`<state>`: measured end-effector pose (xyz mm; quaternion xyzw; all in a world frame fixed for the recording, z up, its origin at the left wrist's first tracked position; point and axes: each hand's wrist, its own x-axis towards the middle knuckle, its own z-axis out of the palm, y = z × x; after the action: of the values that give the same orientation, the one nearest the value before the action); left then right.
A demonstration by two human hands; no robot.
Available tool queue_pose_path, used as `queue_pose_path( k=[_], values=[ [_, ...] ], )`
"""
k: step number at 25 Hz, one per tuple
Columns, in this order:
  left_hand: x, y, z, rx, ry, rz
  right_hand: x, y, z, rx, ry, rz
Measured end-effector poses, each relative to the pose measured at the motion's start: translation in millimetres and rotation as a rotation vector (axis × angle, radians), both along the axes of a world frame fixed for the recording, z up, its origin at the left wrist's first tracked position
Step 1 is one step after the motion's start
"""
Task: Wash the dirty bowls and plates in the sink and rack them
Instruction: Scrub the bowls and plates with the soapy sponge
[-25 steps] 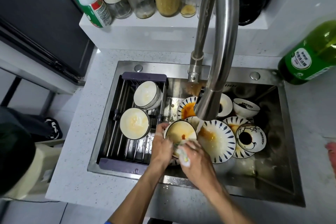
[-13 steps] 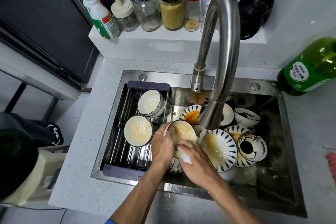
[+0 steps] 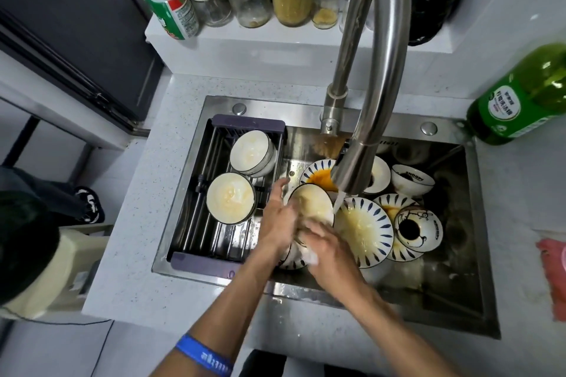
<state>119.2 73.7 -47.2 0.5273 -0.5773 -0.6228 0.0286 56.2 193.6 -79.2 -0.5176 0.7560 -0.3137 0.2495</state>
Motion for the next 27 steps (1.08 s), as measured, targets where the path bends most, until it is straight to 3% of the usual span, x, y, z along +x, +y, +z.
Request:
queue_pose_path(
  k=[2, 5, 8, 11, 14, 16, 20, 23, 26, 27],
  values=[
    [-0.5, -6.4, -4.0, -0.076, 0.004, -0.005, 3.3, 1.4, -3.4, -0.041, -0.083, -0.063],
    [3.7, -9.3, -14.8, 0.005, -0.066, -0.156, 10.7, -2.8, -4.3, -0.052, 0.070, 0.046],
    [13.4, -7.6, -12.0, -0.106, -0.090, -0.022, 12.2, -2.3, -8.5, -0.082, -0.029, -0.053],
    [8.6, -11.7, -8.6, 0.038, -0.102, -0.183, 17.5, -1.4, -5.7, -0.066, 0.138, 0.099],
    [7.5, -13.4, 1.7, -0.090, -0.070, 0.036, 9.5, -5.3, -8.6, -0.085, -0.011, -0.039],
    [7.8, -8.0, 8.6, -0.067, -0.069, -0.050, 8.1, -11.5, -1.9, -0.110, 0.124, 0.079],
    [14.7, -10.6, 6.7, -0.162, -0.043, 0.086, 11.8, -11.7, -6.4, -0.056, -0.006, 0.002],
    [12.4, -9.7, 11.1, -0.068, -0.120, -0.136, 17.1, -7.6, -2.0, -0.046, 0.146, 0.127],
    [12.1, -12.5, 5.7, -0.135, -0.066, 0.023, 16.1, -9.0, -7.8, -0.040, -0.039, -0.053],
    [12.0, -12.6, 5.4, -0.120, -0.064, -0.020, 16.9, -10.0, -5.0, -0.044, -0.029, -0.051]
  ],
)
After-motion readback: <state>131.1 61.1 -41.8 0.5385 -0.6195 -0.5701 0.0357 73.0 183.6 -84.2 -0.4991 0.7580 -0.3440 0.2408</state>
